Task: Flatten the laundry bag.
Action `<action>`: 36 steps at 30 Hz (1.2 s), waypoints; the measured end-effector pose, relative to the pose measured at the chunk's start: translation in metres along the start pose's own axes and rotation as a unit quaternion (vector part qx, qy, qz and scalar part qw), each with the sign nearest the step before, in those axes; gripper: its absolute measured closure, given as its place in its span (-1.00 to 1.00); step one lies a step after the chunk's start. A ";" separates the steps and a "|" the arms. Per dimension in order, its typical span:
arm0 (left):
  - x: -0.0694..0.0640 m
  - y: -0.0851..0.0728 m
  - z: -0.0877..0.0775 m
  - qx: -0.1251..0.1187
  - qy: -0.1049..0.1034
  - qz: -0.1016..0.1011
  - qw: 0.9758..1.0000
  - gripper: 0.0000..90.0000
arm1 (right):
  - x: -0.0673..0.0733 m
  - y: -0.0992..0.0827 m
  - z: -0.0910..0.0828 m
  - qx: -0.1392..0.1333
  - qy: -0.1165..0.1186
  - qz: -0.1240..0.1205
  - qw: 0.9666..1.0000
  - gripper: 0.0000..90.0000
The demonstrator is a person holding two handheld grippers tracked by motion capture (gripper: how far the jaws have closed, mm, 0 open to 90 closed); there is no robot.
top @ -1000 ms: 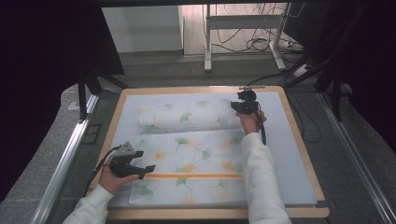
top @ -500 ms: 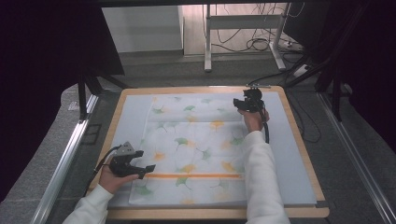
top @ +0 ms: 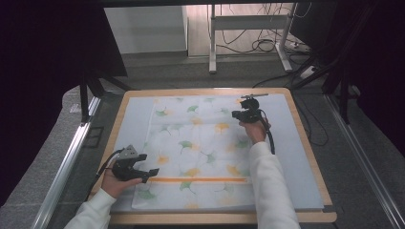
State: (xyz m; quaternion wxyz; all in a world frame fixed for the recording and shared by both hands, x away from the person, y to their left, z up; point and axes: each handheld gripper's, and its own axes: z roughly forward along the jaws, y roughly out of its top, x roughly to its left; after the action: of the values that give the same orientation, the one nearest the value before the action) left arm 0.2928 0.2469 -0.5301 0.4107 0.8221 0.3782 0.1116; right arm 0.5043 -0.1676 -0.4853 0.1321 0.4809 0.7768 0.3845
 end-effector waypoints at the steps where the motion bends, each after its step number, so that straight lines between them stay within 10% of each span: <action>1: 0.000 0.000 0.000 0.000 0.000 0.000 1.000 -0.60 | 0.003 -0.001 0.002 0.003 0.004 -0.003 1.000 0.96; 10: 0.000 0.000 0.000 -0.001 -0.001 0.001 1.000 -0.60 | 0.027 -0.020 -0.006 0.026 0.023 -0.035 0.999 0.98; 18: 0.000 0.001 0.002 0.002 -0.002 0.000 1.000 -0.60 | 0.060 -0.050 -0.049 0.024 0.062 -0.087 0.994 0.98; 36: 0.000 0.001 0.002 -0.001 -0.006 0.001 1.000 -0.60 | 0.084 -0.122 -0.110 0.017 0.123 -0.099 0.987 0.98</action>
State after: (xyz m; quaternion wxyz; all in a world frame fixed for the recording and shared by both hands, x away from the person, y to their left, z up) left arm 0.2941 0.2457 -0.5308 0.4137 0.8228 0.3746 0.1073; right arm 0.3204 -0.1773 -0.4860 0.0641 0.3530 0.8373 0.4126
